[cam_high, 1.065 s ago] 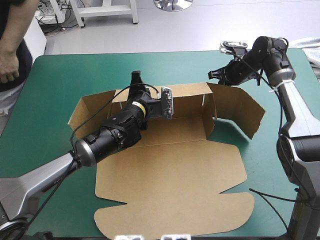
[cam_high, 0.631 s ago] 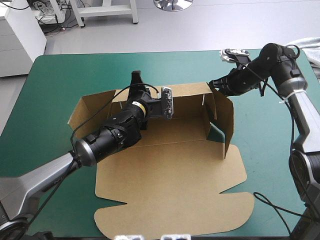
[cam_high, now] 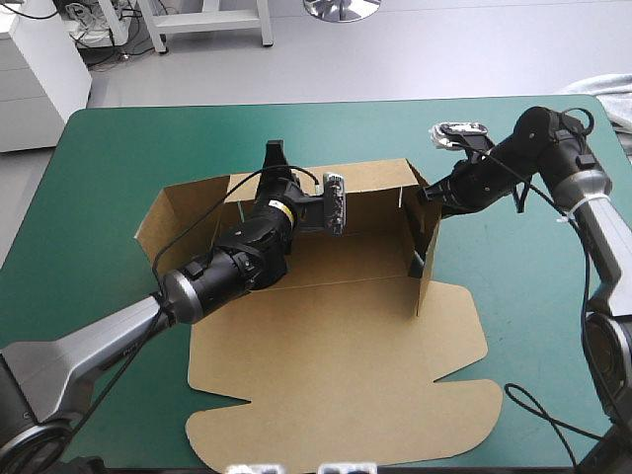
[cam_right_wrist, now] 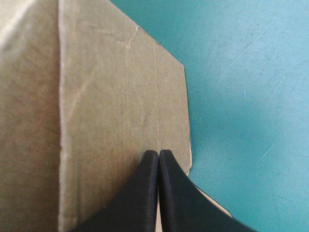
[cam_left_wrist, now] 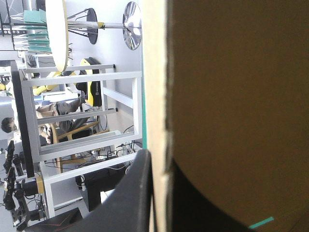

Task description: Fold the box

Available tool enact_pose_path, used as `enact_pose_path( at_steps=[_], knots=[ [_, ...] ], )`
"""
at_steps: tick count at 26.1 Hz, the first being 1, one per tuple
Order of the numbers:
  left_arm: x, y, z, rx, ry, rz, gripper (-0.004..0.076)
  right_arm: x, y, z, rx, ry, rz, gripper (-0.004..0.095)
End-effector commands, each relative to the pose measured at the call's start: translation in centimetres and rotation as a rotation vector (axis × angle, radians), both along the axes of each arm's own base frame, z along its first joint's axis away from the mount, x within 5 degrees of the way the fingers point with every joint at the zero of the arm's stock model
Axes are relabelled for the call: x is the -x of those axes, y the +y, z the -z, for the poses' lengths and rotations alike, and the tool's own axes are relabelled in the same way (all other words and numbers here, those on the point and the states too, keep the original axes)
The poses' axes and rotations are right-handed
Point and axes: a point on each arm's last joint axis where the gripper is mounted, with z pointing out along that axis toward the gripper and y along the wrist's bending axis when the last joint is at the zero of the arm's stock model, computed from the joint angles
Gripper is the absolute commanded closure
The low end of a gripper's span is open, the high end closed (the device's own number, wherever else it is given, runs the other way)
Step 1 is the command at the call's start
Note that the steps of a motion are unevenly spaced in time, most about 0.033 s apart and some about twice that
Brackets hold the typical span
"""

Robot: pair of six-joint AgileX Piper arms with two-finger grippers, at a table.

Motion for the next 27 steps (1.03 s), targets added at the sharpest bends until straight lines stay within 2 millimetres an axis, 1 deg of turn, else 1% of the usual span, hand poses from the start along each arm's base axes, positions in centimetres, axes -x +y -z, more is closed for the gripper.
enact_pose_path(
  at_steps=[1, 2, 4, 7, 8, 10, 15, 18, 22, 24, 26, 27],
  knots=[
    [0.3, 0.4, -1.7, 0.047, -0.028, -0.007, 0.0734, 2.0, -0.1, -2.5, -0.047, -0.074, -0.07, 0.0927],
    [0.2, 0.3, -1.5, 0.044, -0.025, -0.009, 0.0734, 2.3, -0.1, -2.3, -0.064, -0.109, -0.104, 0.0927],
    [0.1, 0.2, -1.1, 0.037, -0.012, -0.012, 0.0734, 2.9, -0.4, -2.1, -0.112, -0.164, -0.103, 0.0927],
    [0.1, 0.0, -0.6, 0.032, 0.018, -0.003, 0.0734, 4.1, -2.1, -0.7, -0.119, -0.258, -0.087, 0.0927],
    [0.1, -0.1, -0.6, 0.034, 0.019, 0.001, 0.0734, 4.5, -2.9, 0.3, -0.118, -0.304, -0.066, 0.0927],
    [0.1, -0.2, -0.5, 0.037, 0.018, 0.007, 0.0734, 5.1, -3.4, 1.3, -0.134, -0.35, -0.063, 0.0927],
    [0.1, -0.3, -0.6, 0.011, 0.011, 0.034, 0.0734, 5.5, -2.9, 3.4, -0.223, -0.41, -0.075, 0.0927],
    [0.1, -0.3, -0.6, 0.001, 0.01, 0.037, 0.0734, 5.6, -2.7, 3.7, -0.246, -0.441, -0.094, 0.0926],
    [0.1, -0.3, -0.5, -0.006, 0.013, 0.043, 0.0734, 5.6, -2.7, 3.7, -0.23, -0.467, -0.136, 0.0924],
    [0.1, -0.3, -0.5, -0.007, 0.015, 0.044, 0.0734, 5.6, -2.7, 3.7, -0.229, -0.466, -0.141, 0.0898],
    [0.1, -0.3, -0.5, -0.005, 0.018, 0.044, 0.0734, 5.8, -2.6, 3.7, -0.219, -0.47, -0.173, 0.0831],
    [0.1, -0.3, -0.5, -0.005, 0.018, 0.044, 0.0734, 5.9, -2.6, 3.8, -0.217, -0.468, -0.2, 0.0767]
  ],
)
